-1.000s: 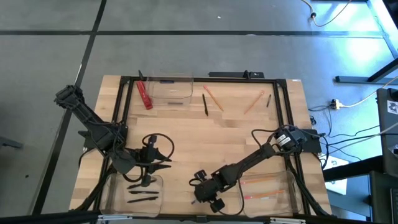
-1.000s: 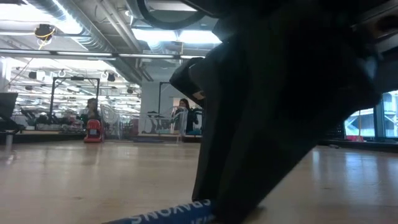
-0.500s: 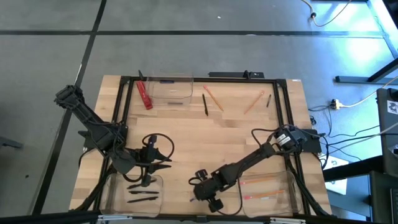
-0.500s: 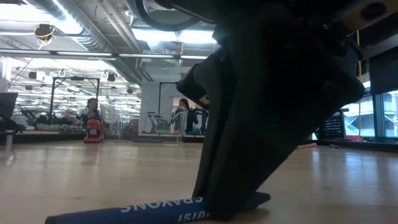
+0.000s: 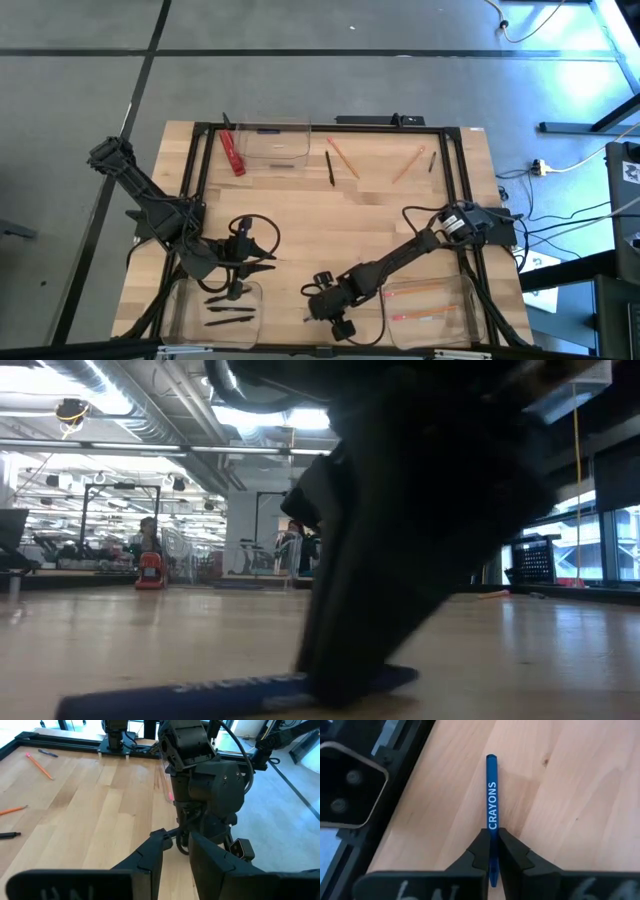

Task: Sort crayons/erasers/pens/pencils in bins
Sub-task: Put the blue crayon into the top transparent bin

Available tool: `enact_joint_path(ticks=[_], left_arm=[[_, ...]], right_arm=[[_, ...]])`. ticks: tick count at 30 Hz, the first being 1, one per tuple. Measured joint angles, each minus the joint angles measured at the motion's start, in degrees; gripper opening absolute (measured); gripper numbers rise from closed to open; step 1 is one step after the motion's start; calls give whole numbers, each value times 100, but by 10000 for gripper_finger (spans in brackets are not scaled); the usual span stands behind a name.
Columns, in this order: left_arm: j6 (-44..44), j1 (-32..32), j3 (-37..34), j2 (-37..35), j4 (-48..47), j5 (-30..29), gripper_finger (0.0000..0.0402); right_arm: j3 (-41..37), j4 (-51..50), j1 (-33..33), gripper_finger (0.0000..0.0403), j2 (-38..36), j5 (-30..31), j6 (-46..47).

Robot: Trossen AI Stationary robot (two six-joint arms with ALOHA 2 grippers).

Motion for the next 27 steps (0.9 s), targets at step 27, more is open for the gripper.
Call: enact_joint_path(ticks=[27], left_arm=[[-263,-4,0,0,-490,15,85]], right_arm=[[2135,-2433,-1090,25,-23,265,-871]])
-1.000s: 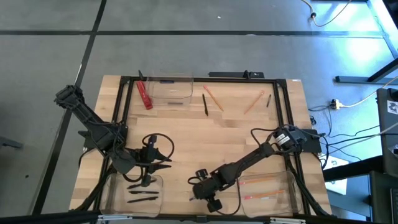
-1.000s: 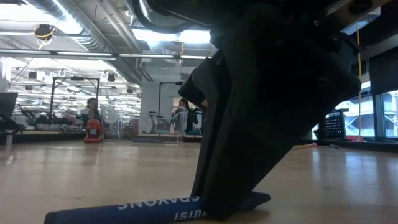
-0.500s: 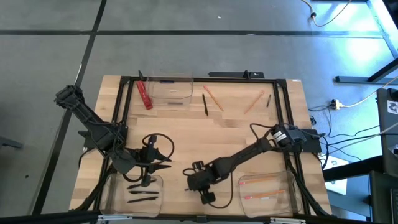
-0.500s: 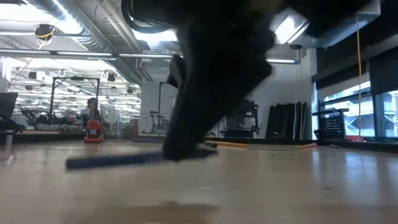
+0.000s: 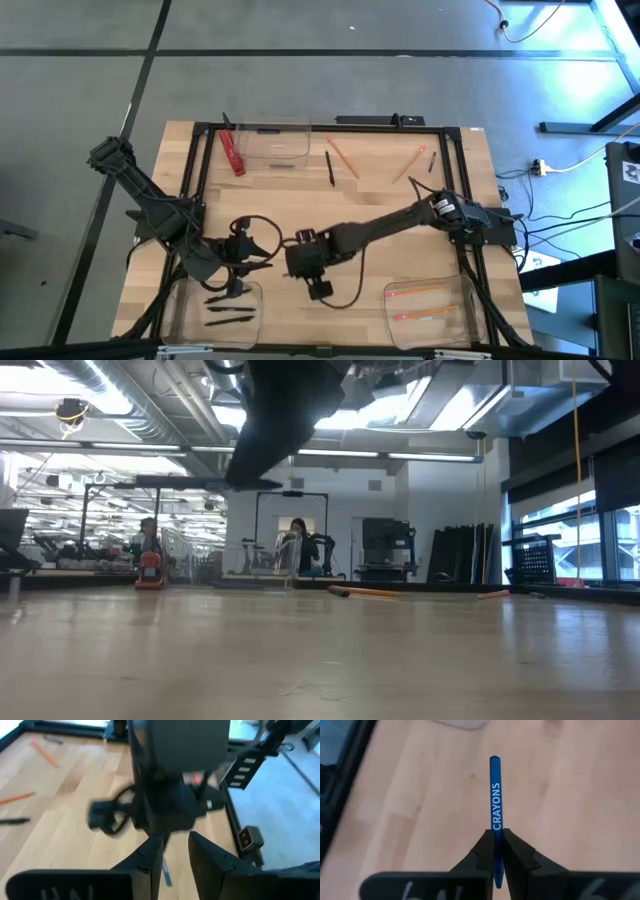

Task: Sort crayons/erasers/pens/pencils in bins
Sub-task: Put the blue crayon into the top transparent bin

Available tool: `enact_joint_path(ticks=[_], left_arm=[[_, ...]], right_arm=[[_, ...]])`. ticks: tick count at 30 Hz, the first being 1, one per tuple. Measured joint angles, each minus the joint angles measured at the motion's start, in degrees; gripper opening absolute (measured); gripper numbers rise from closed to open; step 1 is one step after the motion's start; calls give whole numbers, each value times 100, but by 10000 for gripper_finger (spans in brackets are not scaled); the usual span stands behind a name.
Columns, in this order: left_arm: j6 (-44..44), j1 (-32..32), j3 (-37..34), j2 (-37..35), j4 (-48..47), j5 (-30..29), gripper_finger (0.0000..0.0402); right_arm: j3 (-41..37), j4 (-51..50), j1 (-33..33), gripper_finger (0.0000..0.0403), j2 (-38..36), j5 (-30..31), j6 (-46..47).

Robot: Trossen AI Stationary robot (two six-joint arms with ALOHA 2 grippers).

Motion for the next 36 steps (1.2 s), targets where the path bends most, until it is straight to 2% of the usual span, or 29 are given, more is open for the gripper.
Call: enact_joint_path(ticks=[5,8,16,23,27,30,36], left_arm=[[-395,2,0,0,-553,-55,85],[-723,2,0,0,-979,-283,85],[-1688,126,0,0,-1938,-914,85],[-1898,598,0,0,-2375,-946,85],[-1907,918,0,0,-2473,-948,85],[-1907,1245,0,0,-2470,-1026,85],[-1907,2049,0,-2,-2462,-1494,85]], right_arm=[[517,-660,-327,25,-2,71,-236],[762,-944,-515,25,-2,182,-383],[1273,-1031,-1040,26,-9,275,-787],[1737,-996,-1711,26,-13,334,-1420],[1878,-991,-2216,26,-13,673,-1964],[1887,-676,-2659,26,-13,672,-2401],[1550,205,-3492,26,-13,-2,-3076]])
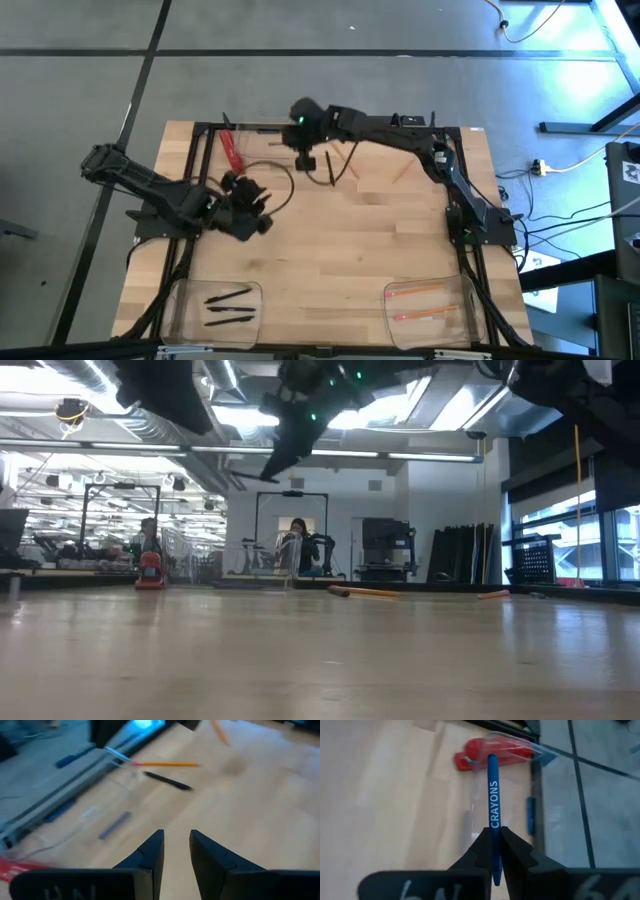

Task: Sort crayons/erasers/pens/pencils in bins
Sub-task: Put the blue crayon into the top transparent bin

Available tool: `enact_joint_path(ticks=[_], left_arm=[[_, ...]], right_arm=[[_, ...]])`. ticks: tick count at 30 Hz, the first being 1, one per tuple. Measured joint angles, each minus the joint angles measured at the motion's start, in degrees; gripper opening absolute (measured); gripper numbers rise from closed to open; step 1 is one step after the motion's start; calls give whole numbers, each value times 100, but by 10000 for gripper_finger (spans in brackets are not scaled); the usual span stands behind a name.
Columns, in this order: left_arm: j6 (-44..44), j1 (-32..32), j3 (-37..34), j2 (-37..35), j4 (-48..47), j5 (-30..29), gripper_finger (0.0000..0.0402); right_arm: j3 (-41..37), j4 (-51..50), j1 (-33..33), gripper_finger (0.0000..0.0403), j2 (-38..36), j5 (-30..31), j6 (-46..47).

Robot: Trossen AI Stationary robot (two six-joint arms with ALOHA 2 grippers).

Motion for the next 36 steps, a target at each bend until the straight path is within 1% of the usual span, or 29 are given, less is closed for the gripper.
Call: enact_joint_path(ticks=[3,7,11,14,17,22,25,31,34,36], left_arm=[[9,431,0,0,6,-70,85],[15,952,0,0,6,-68,85],[17,1379,0,0,6,-58,85],[50,1632,0,0,8,-49,85],[63,1822,0,0,8,-46,85],[66,2051,0,0,8,-33,85],[68,2117,0,0,10,-31,85],[192,2132,0,0,8,-26,85],[388,2132,0,0,8,31,85],[411,2130,0,0,8,39,85]], right_arm=[[-268,471,-329,26,-11,-259,-275],[-744,892,-614,26,-7,-476,-324],[-1256,1547,-782,26,-7,-682,-342],[-1573,1966,-833,26,-7,-692,-342],[-1780,2092,-845,26,-6,-836,-345],[-2064,2600,-826,26,0,-1147,-348],[-2118,2761,-835,26,2,-1144,-346],[-2129,2753,-835,28,2,-1141,-346],[-2129,2748,-830,43,2,-1141,-346],[-2129,2751,-831,61,2,-1143,-344]])
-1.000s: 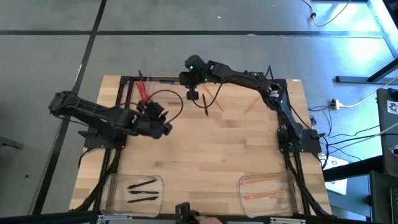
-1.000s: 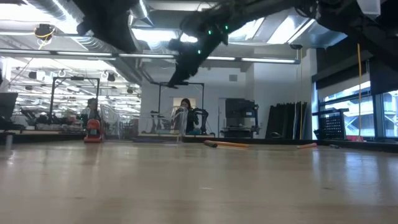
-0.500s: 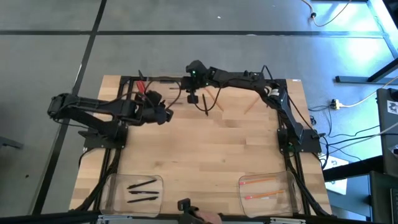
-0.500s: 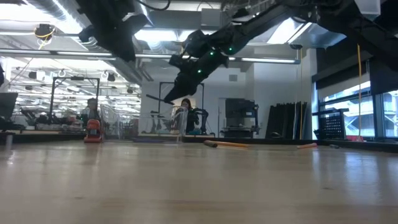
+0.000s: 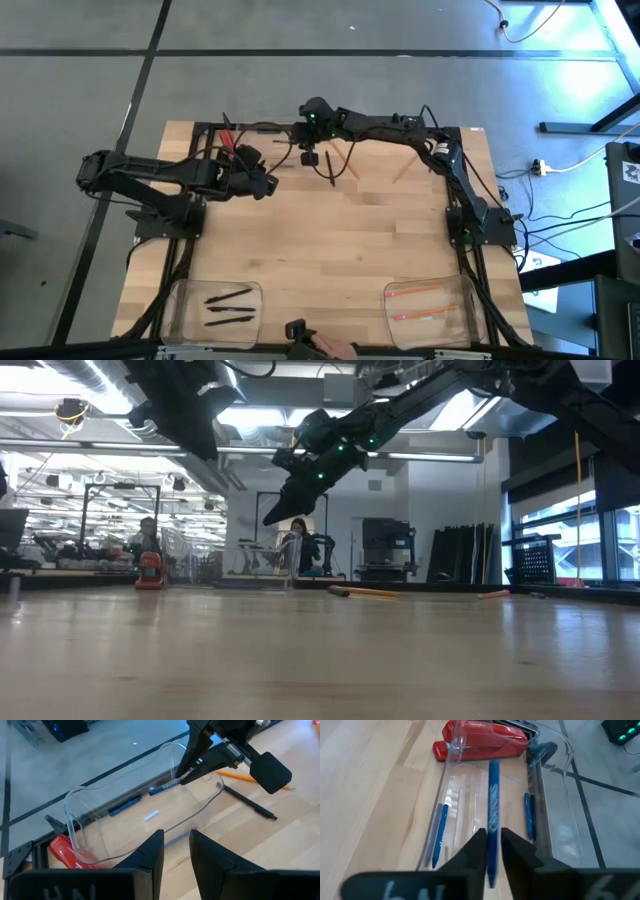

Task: Sort crayons/erasers/pens/pencils in bins
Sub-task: Put the blue crayon into the top transparent bin, then put the black pen into the bottom left transparent bin

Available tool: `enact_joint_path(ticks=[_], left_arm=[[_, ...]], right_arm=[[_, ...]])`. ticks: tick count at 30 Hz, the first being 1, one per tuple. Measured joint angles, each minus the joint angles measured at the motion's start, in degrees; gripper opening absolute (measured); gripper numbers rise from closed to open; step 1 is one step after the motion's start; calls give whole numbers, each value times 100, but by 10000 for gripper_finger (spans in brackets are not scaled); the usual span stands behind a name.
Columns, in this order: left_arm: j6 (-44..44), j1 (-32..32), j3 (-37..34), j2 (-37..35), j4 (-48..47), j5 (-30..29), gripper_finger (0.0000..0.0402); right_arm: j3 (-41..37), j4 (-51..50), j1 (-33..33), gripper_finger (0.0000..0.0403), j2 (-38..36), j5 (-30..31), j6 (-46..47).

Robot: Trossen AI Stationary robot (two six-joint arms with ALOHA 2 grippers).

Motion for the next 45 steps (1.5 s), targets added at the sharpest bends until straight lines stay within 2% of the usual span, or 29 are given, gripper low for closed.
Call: enact_joint_path(ticks=[6,11,15,19,26,29,32,37,41,45], left_arm=[[2,0,-1,0,0,0,85],[0,0,0,0,0,17,85],[-44,0,0,0,-3,23,85],[-95,2,0,0,-5,165,85],[-520,2,0,0,-45,254,85],[-530,12,0,0,-95,250,85],[-538,67,0,0,-188,357,85],[-529,218,0,0,-378,717,85],[-337,297,-1,0,-374,772,85],[-198,339,0,0,-372,771,85]], right_arm=[[0,27,-3,115,0,19,96],[0,139,-3,132,0,36,84],[185,9,3,134,-58,601,90],[744,-839,29,134,-350,1098,565],[2046,-3760,14,134,-459,962,3055],[2223,-4671,21,134,-490,963,3742],[2157,-5250,91,134,-472,985,4246],[1684,-5364,248,134,-468,865,5147],[1039,-5003,263,134,-472,286,5755],[291,-4586,265,134,-470,113,5949]])
